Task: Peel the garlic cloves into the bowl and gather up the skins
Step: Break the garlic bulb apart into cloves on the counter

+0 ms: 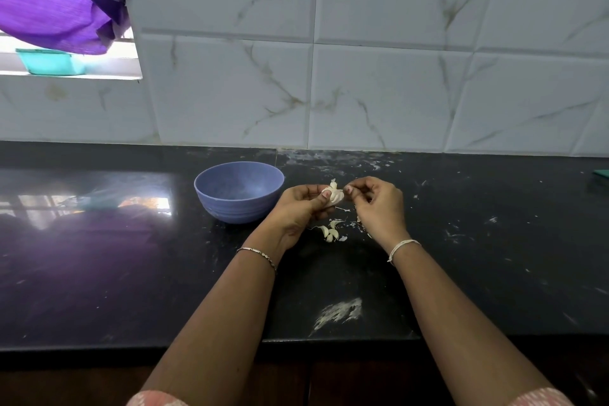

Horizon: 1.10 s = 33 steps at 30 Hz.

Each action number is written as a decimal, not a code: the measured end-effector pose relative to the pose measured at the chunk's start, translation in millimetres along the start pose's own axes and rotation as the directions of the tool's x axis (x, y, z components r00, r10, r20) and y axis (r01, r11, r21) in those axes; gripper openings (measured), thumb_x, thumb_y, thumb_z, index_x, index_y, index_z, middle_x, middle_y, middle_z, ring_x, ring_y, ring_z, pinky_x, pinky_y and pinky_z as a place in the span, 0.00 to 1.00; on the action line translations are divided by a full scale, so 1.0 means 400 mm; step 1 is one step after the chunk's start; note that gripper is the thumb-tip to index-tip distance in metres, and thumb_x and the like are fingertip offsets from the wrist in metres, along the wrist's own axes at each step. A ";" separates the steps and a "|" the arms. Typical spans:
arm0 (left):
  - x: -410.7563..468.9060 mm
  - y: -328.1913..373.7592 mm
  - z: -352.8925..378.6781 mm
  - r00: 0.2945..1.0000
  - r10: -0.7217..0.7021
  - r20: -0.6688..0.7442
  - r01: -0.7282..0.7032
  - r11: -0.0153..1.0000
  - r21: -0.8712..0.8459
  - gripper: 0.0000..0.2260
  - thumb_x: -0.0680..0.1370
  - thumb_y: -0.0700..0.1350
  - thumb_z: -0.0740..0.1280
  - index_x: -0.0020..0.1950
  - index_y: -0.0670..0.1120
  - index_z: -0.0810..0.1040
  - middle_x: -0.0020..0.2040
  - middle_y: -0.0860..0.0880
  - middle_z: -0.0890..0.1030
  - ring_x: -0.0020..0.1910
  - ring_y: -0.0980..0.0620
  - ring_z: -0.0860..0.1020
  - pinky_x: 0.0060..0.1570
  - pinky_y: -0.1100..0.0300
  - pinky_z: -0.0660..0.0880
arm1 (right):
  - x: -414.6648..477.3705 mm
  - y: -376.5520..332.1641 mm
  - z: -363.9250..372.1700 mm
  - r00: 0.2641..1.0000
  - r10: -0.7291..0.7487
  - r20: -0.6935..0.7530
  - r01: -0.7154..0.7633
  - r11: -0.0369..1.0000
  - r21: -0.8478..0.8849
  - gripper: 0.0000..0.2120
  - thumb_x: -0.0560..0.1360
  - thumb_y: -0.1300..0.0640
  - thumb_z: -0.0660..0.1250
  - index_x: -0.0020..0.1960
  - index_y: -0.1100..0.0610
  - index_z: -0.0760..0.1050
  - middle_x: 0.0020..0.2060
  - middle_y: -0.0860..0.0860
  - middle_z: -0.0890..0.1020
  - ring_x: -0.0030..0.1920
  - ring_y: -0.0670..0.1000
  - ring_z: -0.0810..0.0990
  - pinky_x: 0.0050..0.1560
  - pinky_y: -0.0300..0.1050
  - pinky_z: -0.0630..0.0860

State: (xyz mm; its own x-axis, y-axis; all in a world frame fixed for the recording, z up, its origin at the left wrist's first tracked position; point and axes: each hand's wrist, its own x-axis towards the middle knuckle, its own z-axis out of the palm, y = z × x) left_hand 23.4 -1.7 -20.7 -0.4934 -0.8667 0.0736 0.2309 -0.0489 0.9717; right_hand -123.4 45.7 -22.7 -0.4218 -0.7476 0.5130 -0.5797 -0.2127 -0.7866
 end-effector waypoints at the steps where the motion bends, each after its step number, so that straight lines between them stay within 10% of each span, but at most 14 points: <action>1: -0.001 0.002 0.001 1.000 -0.003 0.001 0.003 1.000 0.000 0.05 0.80 0.37 0.65 0.54 0.41 0.79 0.42 0.48 0.84 0.36 0.58 0.81 0.36 0.68 0.77 | 0.002 0.002 -0.003 1.000 0.022 0.005 -0.022 1.000 0.004 0.04 0.75 0.63 0.71 0.47 0.56 0.83 0.41 0.49 0.85 0.44 0.46 0.84 0.48 0.39 0.80; 9: 0.001 -0.003 0.008 1.000 -0.014 -0.007 0.013 0.993 -0.115 0.04 0.81 0.38 0.63 0.53 0.42 0.77 0.43 0.45 0.81 0.39 0.53 0.77 0.36 0.66 0.76 | -0.018 -0.016 -0.004 0.909 0.086 0.408 -0.261 0.880 0.397 0.20 0.74 0.72 0.68 0.63 0.57 0.77 0.53 0.52 0.84 0.53 0.46 0.82 0.52 0.36 0.78; 27: 0.001 -0.004 0.009 1.000 -0.009 -0.026 0.006 0.997 -0.080 0.13 0.78 0.42 0.69 0.61 0.40 0.78 0.48 0.42 0.84 0.39 0.51 0.83 0.37 0.63 0.79 | -0.012 -0.004 0.003 0.997 -0.042 0.072 0.039 0.998 0.042 0.05 0.75 0.59 0.71 0.44 0.50 0.82 0.38 0.48 0.85 0.41 0.51 0.84 0.47 0.55 0.82; 33: -0.004 -0.001 0.015 1.000 -0.009 0.025 0.010 0.997 -0.080 0.08 0.78 0.43 0.68 0.56 0.43 0.80 0.44 0.46 0.84 0.37 0.53 0.83 0.37 0.63 0.78 | -0.012 -0.018 -0.003 0.993 -0.111 -0.046 0.104 0.987 -0.123 0.04 0.76 0.61 0.69 0.45 0.57 0.82 0.31 0.43 0.79 0.33 0.40 0.76 0.34 0.30 0.72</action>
State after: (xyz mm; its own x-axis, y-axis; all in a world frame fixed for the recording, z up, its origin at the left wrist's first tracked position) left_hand 19.1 2.8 -20.0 -0.5160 -0.8536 0.0708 0.2917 -0.0974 0.9515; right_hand -117.9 51.5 -19.1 -0.3864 -0.6900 0.6121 -0.7017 -0.2108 -0.6806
